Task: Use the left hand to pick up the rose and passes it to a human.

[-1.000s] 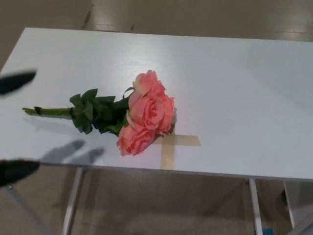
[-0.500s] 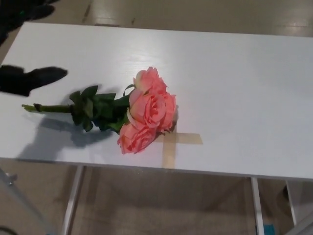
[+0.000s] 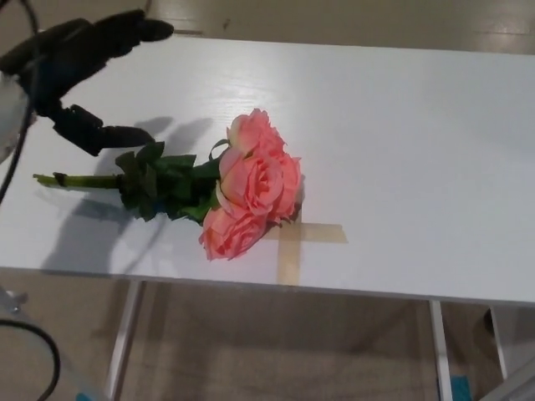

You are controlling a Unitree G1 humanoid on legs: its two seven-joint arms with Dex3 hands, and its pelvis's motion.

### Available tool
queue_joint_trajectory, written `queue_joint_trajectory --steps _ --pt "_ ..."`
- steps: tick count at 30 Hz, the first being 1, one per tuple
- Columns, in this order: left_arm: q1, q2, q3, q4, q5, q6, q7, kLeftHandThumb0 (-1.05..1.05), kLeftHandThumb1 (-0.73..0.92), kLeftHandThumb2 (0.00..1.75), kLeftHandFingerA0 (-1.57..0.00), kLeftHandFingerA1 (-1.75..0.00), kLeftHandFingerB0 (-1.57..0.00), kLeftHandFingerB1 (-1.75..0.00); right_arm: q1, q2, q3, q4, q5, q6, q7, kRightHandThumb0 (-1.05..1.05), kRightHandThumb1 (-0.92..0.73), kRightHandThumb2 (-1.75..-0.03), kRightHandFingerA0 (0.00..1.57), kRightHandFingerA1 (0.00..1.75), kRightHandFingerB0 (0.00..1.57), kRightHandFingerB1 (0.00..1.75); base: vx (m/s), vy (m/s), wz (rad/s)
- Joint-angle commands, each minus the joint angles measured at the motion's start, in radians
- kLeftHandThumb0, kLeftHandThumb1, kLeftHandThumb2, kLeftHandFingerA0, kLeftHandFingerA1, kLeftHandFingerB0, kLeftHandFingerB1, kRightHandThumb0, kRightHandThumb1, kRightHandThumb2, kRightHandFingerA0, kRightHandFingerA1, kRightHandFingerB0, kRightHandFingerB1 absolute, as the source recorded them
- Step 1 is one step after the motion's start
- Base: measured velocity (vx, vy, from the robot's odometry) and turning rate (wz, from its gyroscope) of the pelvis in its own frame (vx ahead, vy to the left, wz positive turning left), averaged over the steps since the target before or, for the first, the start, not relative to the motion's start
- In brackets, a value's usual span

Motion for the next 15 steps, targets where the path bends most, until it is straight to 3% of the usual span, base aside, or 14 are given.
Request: queue_joint_trajectory --steps 1,7,15 --pt "-0.088 -0.015 -0.086 0.065 0.115 0.132 -0.137 -0.58 0.36 0.77 0.0 -0.16 0.0 -0.22 0.004 -0.008 0.002 0.007 -0.004 0.017 0.007 -0.42 -0.51 -0.8 0.71 0.62 0.49 0.53 0.0 0.0 0.0" --pt "-0.126 -0.066 -0.149 0.108 0.148 0.182 -0.188 -0.47 0.33 0.68 0.0 -0.07 0.0 -0.17 0.007 -0.005 -0.002 0.006 0.0 0.016 0.009 -0.42 -0.51 -0.8 0.71 0.62 0.49 0.53 0.0 0.0 0.0" --pt "-0.181 -0.162 -0.213 0.233 0.225 0.21 -0.142 -0.47 0.33 0.67 0.0 -0.03 -0.01 -0.16 0.002 0.0 0.005 0.005 -0.007 0.016 0.006 -0.42 -0.51 -0.8 0.71 0.62 0.49 0.53 0.0 0.0 0.0"
